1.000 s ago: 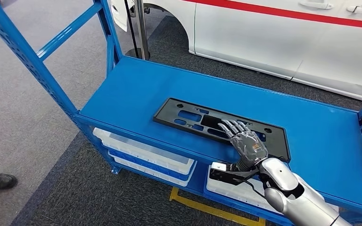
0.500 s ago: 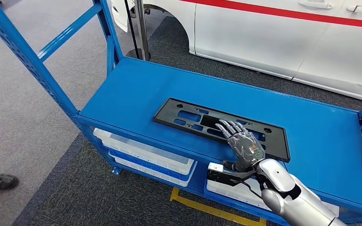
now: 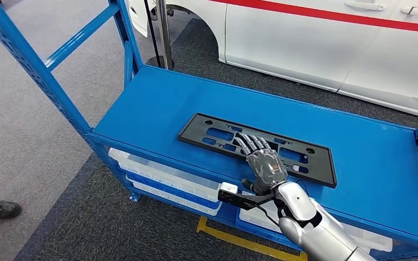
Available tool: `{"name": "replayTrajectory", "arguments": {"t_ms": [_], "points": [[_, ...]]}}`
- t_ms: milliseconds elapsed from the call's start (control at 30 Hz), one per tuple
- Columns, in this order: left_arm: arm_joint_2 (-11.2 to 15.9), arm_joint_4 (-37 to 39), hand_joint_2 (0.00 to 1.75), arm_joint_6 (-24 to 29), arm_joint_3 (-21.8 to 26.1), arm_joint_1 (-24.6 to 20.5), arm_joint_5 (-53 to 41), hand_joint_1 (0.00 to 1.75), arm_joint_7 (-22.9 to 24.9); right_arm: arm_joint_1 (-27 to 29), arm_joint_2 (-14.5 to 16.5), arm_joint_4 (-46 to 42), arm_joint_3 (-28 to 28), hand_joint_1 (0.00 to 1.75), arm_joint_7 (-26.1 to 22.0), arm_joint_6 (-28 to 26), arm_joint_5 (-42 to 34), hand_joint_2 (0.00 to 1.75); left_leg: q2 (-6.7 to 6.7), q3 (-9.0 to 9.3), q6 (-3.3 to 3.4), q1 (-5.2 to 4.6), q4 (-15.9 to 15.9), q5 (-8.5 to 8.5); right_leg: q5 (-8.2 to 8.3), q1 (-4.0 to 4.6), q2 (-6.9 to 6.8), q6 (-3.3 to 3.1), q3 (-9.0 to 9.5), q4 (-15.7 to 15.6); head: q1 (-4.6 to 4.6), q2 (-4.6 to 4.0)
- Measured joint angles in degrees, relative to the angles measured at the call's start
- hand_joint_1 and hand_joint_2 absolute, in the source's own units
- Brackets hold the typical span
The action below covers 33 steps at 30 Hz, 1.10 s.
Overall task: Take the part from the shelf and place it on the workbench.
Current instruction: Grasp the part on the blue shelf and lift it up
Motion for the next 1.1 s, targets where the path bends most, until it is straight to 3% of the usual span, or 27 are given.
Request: {"name": "replayTrajectory", "arguments": {"t_ms": [333, 467, 667, 1100], "points": [[0.0, 0.0, 0.00, -0.2, -0.2, 0.0, 0.3, 0.00, 0.0, -2.5, 5.4, 10.4, 0.0, 0.00, 1.3, -4.2, 3.5, 1.75, 0.02, 0.03, 0.00, 0.00, 0.0, 0.00, 0.00, 0.00, 0.01, 0.00, 0.01, 0.0, 0.00, 0.00], [0.0, -0.1, 0.00, -1.5, -0.3, -0.2, 1.0, 0.00, -2.5, -4.8, 6.7, 15.3, 0.0, 0.00, 3.4, -6.8, 6.0, 1.75, 0.01, 0.05, 0.00, -0.01, 0.0, 0.01, 0.01, -0.01, 0.00, 0.00, 0.02, 0.0, 0.00, 0.00], [-0.1, -0.2, 0.00, -1.9, -0.3, -0.8, 1.6, 0.00, -3.4, -8.1, 6.4, 18.8, -1.8, 0.00, 4.9, -5.4, 7.0, 1.75, 0.02, 0.05, -0.01, -0.01, 0.1, 0.01, 0.04, -0.01, 0.02, 0.00, 0.05, 0.0, 0.00, 0.00], [-0.1, -0.2, 0.00, -2.1, -0.3, -0.8, 1.4, 0.00, -3.8, -8.7, 4.7, 23.8, -7.3, 0.00, 6.9, -7.4, 9.5, 1.75, 0.03, 0.02, 0.02, -0.02, 0.1, -0.02, 0.03, -0.02, 0.03, 0.00, 0.05, 0.0, 0.00, 0.00]]}}
